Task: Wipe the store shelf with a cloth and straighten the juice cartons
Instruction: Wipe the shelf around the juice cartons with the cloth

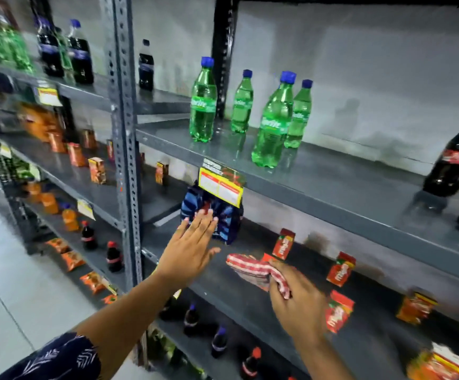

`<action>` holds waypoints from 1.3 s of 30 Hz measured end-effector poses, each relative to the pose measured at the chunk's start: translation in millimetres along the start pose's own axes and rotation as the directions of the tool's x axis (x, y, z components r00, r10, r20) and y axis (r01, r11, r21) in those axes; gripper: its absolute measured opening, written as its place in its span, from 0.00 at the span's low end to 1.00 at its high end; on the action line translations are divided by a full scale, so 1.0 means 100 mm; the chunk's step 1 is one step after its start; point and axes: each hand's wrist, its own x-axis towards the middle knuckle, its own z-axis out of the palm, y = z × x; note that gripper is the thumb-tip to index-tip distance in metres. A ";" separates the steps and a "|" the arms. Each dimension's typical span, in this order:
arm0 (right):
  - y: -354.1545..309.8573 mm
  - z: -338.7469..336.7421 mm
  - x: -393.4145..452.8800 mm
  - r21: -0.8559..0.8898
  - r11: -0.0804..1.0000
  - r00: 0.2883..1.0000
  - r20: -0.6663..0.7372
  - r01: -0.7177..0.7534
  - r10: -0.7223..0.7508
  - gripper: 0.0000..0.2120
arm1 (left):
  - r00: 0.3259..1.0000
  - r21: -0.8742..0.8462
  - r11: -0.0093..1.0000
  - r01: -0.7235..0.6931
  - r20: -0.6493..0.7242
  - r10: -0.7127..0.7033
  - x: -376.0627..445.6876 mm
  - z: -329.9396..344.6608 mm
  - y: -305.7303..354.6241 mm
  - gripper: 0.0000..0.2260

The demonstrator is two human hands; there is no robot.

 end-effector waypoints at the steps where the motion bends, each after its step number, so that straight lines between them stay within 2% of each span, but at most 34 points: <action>1: -0.08 0.13 0.03 0.043 0.998 0.998 0.056 0.034 -0.036 0.20 | 1.000 -0.006 1.000 0.011 0.013 -0.011 0.03 0.07 -0.16 0.28; 4: -0.25 0.64 0.38 -0.043 0.996 0.995 0.062 0.078 -0.075 0.19 | 0.999 -0.029 0.999 0.020 0.050 -0.019 0.16 0.35 -0.68 0.28; 7: -0.47 1.13 0.71 -0.122 0.983 0.980 0.163 0.136 -0.115 0.19 | 0.994 -0.074 0.996 0.055 0.101 -0.048 0.26 0.70 -1.12 0.29; 11: -0.46 1.70 0.89 -0.281 0.951 0.986 0.133 0.131 -0.097 0.19 | 0.982 -0.184 0.978 0.095 0.176 -0.062 0.41 1.15 -1.54 0.30; 13: -0.36 1.93 0.79 -0.389 0.906 0.969 0.236 0.164 -0.074 0.17 | 0.977 -0.220 0.971 0.096 0.207 -0.050 0.47 1.36 -1.66 0.30; 14: -0.32 2.00 0.71 -0.442 0.882 0.935 0.354 0.163 0.005 0.23 | 0.975 -0.234 0.968 0.090 0.220 -0.037 0.50 1.46 -1.69 0.31; 15: -0.28 2.06 0.63 -0.469 0.873 0.870 0.478 0.134 0.122 0.28 | 0.972 -0.249 0.965 0.081 0.236 -0.021 0.51 1.56 -1.71 0.33; 17: -0.26 2.08 0.49 -0.454 0.890 0.743 0.610 0.041 0.277 0.26 | 0.965 -0.269 0.962 0.051 0.262 0.022 0.51 1.73 -1.70 0.36; 18: -0.27 2.08 0.50 -0.415 0.910 0.759 0.590 -0.007 0.276 0.22 | 0.963 -0.277 0.960 0.037 0.268 0.040 0.52 1.81 -1.69 0.37; 19: -0.28 2.09 0.55 -0.372 0.928 0.810 0.535 -0.030 0.241 0.20 | 0.962 -0.281 0.959 0.030 0.270 0.049 0.53 1.87 -1.67 0.37; 20: -0.32 2.10 0.64 -0.347 0.937 0.841 0.495 -0.037 0.216 0.22 | 0.962 -0.283 0.959 0.029 0.270 0.050 0.54 1.93 -1.63 0.36; 22: -0.37 2.18 0.81 -0.323 0.946 0.809 0.547 -0.033 0.215 0.32 | 0.963 -0.290 0.957 0.013 0.263 0.066 0.56 2.01 -1.56 0.34; 24: -0.35 2.36 0.85 -0.353 0.935 0.723 0.647 0.003 0.242 0.34 | 0.962 -0.302 0.953 -0.018 0.253 0.099 0.55 2.08 -1.50 0.33; 25: -0.31 2.44 0.81 -0.370 0.929 0.706 0.663 0.019 0.250 0.35 | 0.963 -0.303 0.952 -0.029 0.248 0.108 0.54 2.12 -1.49 0.33; 30: -0.13 2.49 0.54 -0.407 0.911 0.693 0.674 0.062 0.254 0.43 | 0.958 -0.276 0.960 -0.035 0.264 0.111 0.55 2.19 -1.49 0.33; 37: -0.24 2.14 0.26 -0.411 0.898 0.619 0.750 0.160 0.233 0.39 | 0.938 -0.248 0.968 -0.047 0.322 0.128 0.55 2.12 -1.48 0.35; 39: -0.23 2.01 0.07 -0.402 0.898 0.656 0.728 0.178 0.196 0.36 | 0.934 -0.237 0.970 -0.048 0.333 0.128 0.56 2.09 -1.45 0.34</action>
